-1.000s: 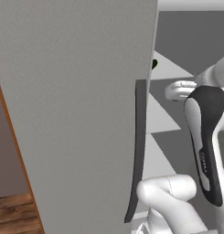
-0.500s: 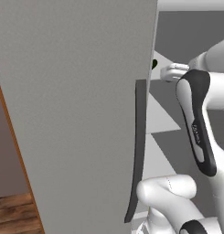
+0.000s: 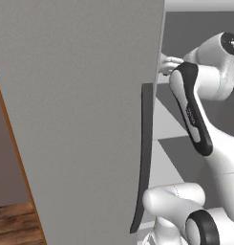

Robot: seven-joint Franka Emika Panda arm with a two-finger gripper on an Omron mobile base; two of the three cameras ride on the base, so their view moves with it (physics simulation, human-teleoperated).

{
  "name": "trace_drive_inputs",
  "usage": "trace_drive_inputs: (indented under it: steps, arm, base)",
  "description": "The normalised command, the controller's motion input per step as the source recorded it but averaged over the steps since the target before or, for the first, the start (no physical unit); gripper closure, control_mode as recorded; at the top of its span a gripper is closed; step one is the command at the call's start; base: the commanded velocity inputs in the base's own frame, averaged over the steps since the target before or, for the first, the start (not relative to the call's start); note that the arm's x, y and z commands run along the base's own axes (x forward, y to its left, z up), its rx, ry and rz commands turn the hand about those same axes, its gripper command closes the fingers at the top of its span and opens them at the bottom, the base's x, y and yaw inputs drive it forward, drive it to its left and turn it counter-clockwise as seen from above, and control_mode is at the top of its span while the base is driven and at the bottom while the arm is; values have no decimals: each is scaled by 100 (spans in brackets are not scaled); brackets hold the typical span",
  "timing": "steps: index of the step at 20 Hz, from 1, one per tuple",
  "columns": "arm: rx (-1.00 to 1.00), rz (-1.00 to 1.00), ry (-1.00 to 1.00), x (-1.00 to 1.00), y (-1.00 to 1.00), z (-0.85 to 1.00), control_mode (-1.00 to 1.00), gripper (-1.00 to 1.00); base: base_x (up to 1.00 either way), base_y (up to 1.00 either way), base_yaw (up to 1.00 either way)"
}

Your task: Take the sweet potato and cucumber out of the freezer and place them in the tupperware container on the counter. Then put the tupperware containing the vegetables back in the freezer.

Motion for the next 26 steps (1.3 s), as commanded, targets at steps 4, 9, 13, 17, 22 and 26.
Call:
trace_drive_inputs:
  steps: [4,9,13,17,22,26]
  arm:
    - [5,0,0,84,0,2,-100,-100]
    - [4,0,0,78,0,0,-100,-100]
    - [4,0,0,55,0,-1,-100,-100]
    - [2,0,0,34,0,-14,-100,-100]
    - [0,0,0,24,0,-24,-100,-100]
    - [0,0,0,29,0,-16,-100,-100]
  base:
    - [0,0,0]
    - [0,0,0]
    - [0,0,0]
    - [0,0,0]
    - [0,0,0]
    - [0,0,0]
